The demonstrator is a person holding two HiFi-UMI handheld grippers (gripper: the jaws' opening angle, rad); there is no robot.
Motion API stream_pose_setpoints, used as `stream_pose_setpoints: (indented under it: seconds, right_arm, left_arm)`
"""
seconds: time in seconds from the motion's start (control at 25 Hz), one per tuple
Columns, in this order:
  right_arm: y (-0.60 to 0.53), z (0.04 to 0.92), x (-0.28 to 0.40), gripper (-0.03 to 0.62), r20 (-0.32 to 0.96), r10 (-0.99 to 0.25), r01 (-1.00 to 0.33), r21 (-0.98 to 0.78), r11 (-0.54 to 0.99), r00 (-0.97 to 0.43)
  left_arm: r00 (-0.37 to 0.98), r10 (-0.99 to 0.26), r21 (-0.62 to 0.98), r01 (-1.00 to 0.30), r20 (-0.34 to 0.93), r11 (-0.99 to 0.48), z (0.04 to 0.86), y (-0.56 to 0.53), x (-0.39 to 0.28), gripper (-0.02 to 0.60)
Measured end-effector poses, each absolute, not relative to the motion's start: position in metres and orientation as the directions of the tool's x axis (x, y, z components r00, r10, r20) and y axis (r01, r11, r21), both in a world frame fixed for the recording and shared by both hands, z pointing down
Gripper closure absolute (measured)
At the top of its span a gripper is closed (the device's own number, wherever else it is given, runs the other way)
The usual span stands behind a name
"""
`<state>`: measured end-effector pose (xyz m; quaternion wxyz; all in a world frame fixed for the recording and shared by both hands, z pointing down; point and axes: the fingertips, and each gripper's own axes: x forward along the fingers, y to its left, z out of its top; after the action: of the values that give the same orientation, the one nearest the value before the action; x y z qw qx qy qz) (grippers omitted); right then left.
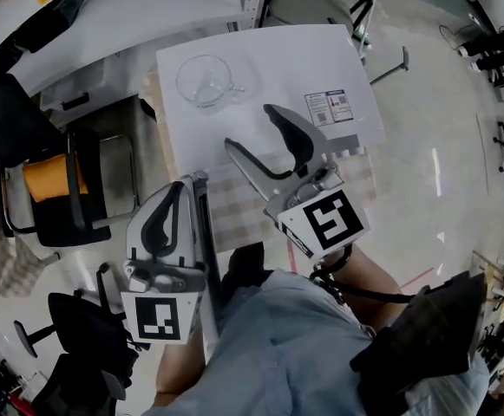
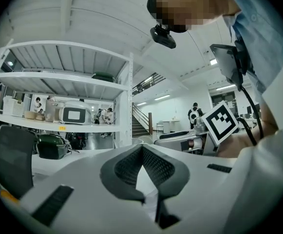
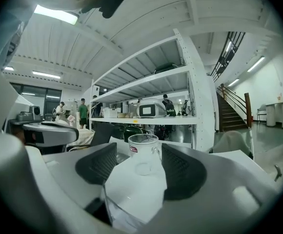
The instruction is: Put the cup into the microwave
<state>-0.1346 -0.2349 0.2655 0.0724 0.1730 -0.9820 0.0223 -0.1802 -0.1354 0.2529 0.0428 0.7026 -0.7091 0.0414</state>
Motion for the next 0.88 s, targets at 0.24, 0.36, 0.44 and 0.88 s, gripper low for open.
stream_pose_setpoints:
  seconds: [0.24, 0.36, 0.44, 0.88]
  right_arm:
    - [-0.252, 0.286, -0.164, 0.198, 0.194, -0.276, -0.286, -0.024, 0.958, -0.941]
    - [-0.259, 0.292, -0.177, 0.147, 0.213, -0.25, -0.26, -0.021, 0.965, -0.945]
    - [-0.264, 0.294, -0.186, 0.108, 0.22, -0.236, -0.246, -0.019, 0.969, -0.946]
    - [-0.28, 0.304, -0.228, 0.054, 0.266, -0.154, -0.163, -0.012, 0.987, -0.952]
  left_arm:
    - [-0.027, -0.992, 0.047, -0.998, 0.124, 0.033, 0.263, -0.145, -0.197, 0.577]
    - [-0.041, -0.991, 0.064, -0.997, 0.124, 0.049, 0.265, -0.147, -0.205, 0.577]
    - [-0.049, -0.991, 0.07, -0.996, 0.126, 0.059, 0.268, -0.149, -0.21, 0.577]
    - [-0.072, -0.988, 0.119, -0.989, 0.14, 0.089, 0.283, -0.153, -0.233, 0.577]
